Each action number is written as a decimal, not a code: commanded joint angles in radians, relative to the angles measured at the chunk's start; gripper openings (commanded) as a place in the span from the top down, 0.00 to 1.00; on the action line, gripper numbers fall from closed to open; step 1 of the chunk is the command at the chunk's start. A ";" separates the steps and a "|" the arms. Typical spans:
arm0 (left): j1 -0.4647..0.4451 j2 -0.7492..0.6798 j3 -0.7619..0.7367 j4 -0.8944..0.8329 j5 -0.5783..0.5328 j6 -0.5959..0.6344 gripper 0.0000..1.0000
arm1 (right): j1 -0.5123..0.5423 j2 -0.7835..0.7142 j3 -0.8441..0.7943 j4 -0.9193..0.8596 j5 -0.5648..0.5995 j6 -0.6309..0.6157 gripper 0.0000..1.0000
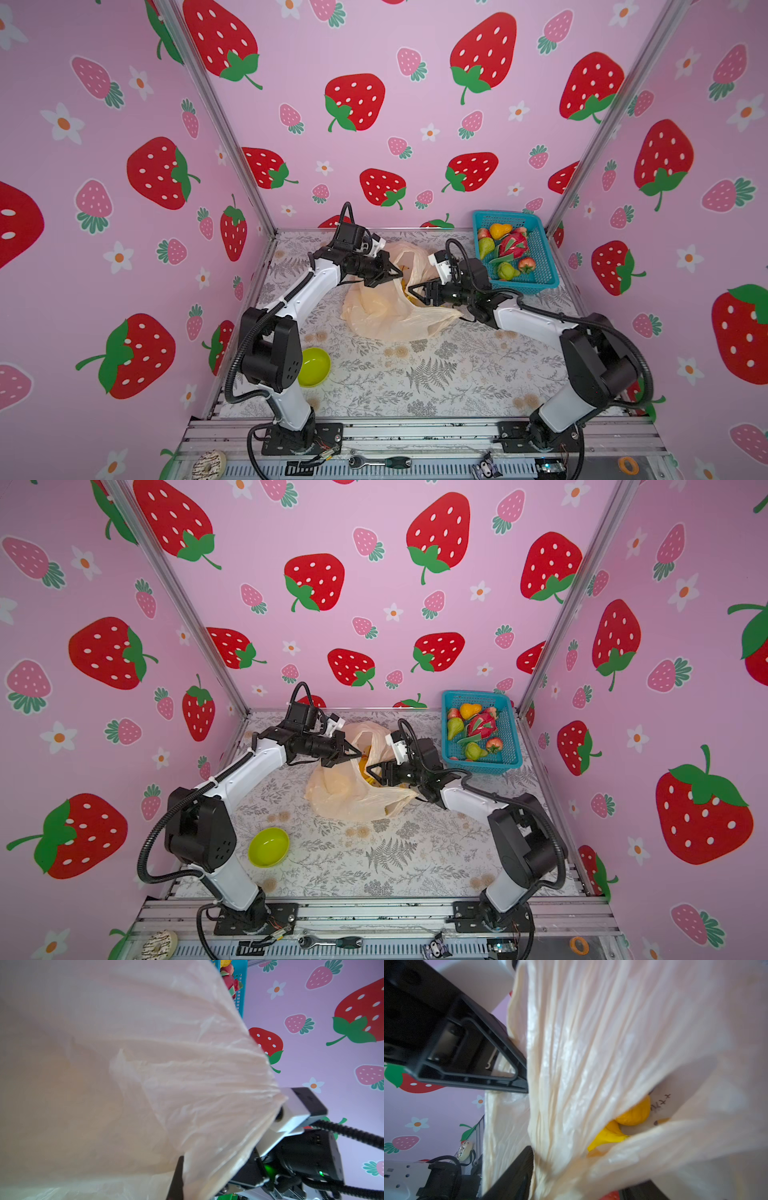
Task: Place the fake fruits into the plastic bag and tie a complex knot
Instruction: 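Lift the right gripper out of the bag and move it over the basket, then lower the right gripper and grasp the green pear in the basket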
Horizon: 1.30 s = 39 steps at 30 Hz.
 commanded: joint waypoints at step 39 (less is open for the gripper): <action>0.010 -0.028 -0.007 0.009 0.018 -0.013 1.00 | -0.501 0.452 0.604 -0.728 0.751 -0.492 0.18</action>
